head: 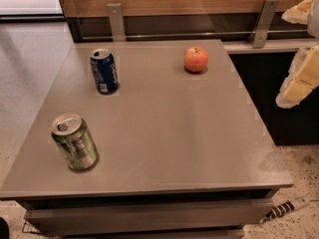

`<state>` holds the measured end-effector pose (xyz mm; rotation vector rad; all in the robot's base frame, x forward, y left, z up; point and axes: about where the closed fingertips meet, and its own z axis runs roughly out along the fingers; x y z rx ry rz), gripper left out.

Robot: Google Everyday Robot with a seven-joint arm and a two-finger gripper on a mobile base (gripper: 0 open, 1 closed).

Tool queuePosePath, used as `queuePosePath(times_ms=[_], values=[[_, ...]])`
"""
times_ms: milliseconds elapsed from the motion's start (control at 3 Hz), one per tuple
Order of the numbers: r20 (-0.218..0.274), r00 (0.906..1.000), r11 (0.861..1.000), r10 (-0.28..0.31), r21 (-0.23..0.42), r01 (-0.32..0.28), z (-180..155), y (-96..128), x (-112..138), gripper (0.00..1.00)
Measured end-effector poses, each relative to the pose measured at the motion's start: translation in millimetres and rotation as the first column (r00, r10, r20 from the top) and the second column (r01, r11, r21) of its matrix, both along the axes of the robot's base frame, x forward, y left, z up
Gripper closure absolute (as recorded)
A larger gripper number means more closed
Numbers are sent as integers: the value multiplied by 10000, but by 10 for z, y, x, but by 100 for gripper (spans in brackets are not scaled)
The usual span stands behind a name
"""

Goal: Move apple near green can

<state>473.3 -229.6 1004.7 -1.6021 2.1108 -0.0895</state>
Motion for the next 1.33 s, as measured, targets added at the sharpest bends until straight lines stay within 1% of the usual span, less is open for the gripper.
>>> queuePosePath(times_ms=[333, 667, 1000, 1333], values=[[743, 9972, 9880, -73, 1544, -43, -30, -157, 471, 0], [1514, 9884, 9523, -119, 3033, -350, -101, -197, 921, 0], [2124, 9762, 8922, -450, 4481, -564, -281, -50, 1453, 0], [2260, 9683, 8498, -1062, 5263, -296, -439, 41, 1752, 0]])
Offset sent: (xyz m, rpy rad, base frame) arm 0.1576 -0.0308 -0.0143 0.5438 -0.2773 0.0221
